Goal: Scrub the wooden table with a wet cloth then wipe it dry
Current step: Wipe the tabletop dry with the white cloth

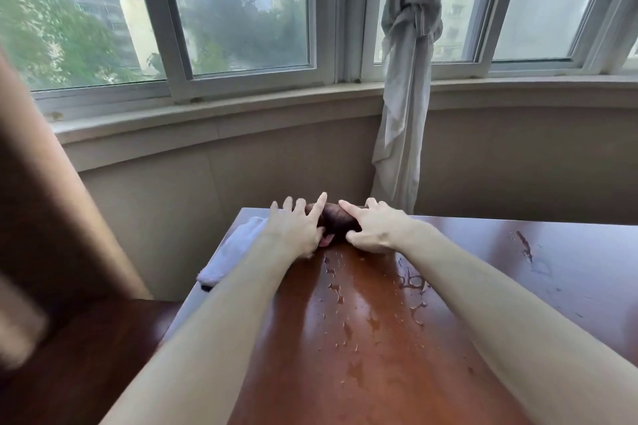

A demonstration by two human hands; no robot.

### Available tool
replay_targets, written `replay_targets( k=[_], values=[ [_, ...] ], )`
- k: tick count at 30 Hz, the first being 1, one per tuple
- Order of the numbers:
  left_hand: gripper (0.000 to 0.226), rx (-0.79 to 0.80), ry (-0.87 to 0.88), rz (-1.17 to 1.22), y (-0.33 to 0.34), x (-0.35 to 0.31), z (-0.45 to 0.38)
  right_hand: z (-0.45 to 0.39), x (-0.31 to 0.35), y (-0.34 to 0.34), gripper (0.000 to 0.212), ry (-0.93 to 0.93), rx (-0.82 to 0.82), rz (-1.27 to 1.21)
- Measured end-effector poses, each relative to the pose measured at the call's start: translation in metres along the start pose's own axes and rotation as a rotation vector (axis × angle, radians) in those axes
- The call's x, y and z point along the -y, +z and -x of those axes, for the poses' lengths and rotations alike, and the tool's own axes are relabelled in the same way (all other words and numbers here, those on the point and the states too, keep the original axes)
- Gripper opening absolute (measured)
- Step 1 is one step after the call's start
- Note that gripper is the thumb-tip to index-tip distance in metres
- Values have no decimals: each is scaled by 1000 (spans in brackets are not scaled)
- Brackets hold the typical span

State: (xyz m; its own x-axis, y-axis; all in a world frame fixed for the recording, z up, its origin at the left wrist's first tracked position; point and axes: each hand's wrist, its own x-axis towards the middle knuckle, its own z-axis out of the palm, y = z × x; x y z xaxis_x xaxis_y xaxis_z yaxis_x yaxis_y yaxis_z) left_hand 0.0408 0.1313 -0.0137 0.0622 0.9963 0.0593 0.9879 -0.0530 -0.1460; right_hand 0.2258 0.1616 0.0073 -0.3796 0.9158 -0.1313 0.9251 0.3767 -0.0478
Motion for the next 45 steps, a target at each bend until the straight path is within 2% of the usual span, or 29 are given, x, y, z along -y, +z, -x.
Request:
replay_targets(
  k=[2,6,10,14,16,18,20,23,25,26,28,30,34,39,41,43,45],
  values=[
    [76,62,-16,27,-16,-1,20,16,3,-10,79,22,43,26],
    [69,11,-12,162,-36,16,78,65,16,-9,70,-6,-119,96],
    [61,-44,-114,252,-35,43,138,98,60,-6,57,-112,-166,-43],
    [55,-72,-248,341,-17,62,184,94,128,-9,38,-169,-259,-177],
    [54,-93,-297,369,-4,73,198,81,161,-8,41,-133,-283,-240],
    [54,-86,-316,422,9,83,205,64,187,-4,54,-65,-287,-275],
    [55,-59,-298,493,21,91,207,48,207,5,61,-22,-219,-232],
    [55,-47,-225,537,25,98,208,29,218,15,38,-131,-142,-91],
    [56,-55,-204,521,27,109,203,12,216,5,13,-189,-88,-63],
    [55,-56,-203,516,27,112,201,5,211,-6,11,-178,-37,-108],
    [47,-68,-195,496,30,113,200,-6,201,-25,28,-137,53,-223],
    [45,-89,-182,456,33,109,202,-12,198,-22,42,-110,41,-316],
    [48,-116,-188,436,39,107,202,-13,204,27,40,-163,-300,-20],
    [49,-146,-190,468,42,106,201,-38,180,36,68,-462,-305,240],
    [49,-150,-214,496,42,103,204,-50,175,35,63,-402,-230,123],
    [49,-158,-225,479,42,102,207,-50,179,34,53,-360,-263,56],
    [49,-175,-235,507,40,101,208,-28,188,34,45,-405,-278,57]
  ],
)
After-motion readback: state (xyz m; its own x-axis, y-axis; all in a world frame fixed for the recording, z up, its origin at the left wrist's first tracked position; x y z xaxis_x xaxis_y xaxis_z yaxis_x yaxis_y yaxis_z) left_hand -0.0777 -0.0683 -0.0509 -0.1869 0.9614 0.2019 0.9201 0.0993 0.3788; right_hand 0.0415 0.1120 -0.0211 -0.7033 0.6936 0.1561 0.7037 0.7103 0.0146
